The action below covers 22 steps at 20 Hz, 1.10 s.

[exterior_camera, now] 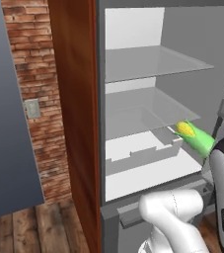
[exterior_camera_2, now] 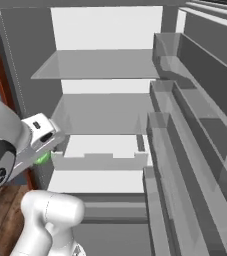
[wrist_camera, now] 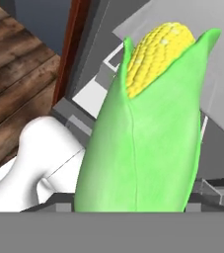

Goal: Place one corn and one fish in each tupperware on the nearby counter, to pack two identical lunches.

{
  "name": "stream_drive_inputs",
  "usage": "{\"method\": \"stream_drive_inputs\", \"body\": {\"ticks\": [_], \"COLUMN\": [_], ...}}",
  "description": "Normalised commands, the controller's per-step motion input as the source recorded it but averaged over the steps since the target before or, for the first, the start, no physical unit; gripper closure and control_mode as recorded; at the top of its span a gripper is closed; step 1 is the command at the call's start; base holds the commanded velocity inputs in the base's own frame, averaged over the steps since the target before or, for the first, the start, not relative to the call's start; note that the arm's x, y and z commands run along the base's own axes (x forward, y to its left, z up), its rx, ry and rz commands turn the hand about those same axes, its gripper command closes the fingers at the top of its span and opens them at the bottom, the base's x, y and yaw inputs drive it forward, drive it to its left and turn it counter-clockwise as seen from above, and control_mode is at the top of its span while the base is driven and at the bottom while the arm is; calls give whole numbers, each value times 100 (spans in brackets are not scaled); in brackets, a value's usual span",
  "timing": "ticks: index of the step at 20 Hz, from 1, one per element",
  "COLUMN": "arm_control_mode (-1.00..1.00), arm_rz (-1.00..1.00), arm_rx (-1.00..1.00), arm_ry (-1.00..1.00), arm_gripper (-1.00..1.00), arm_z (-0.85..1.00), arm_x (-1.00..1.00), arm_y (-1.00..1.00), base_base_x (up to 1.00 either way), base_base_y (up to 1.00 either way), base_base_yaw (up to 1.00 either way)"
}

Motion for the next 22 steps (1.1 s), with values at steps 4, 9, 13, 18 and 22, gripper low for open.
{"method": "stream_drive_inputs", "body": {"ticks": [4,9,13,18,22], "arm_control_mode": [100,100,100,100,100], "arm_rz": [0,0,0,0,0], "arm_rx": [0,0,0,0,0], "arm_ry": [0,0,0,0,0], "arm_gripper": [100,100,100,100,100], "arm_z": [0,0,0,0,0], "arm_x": [0,0,0,0,0], "arm_y": [0,0,0,0,0], "base_base_x": [-95,-100,-100,-100,-100], "base_base_y": [0,-8,-14,-36,-48], "base_base_yaw": [1,0,0,-2,-13]}}
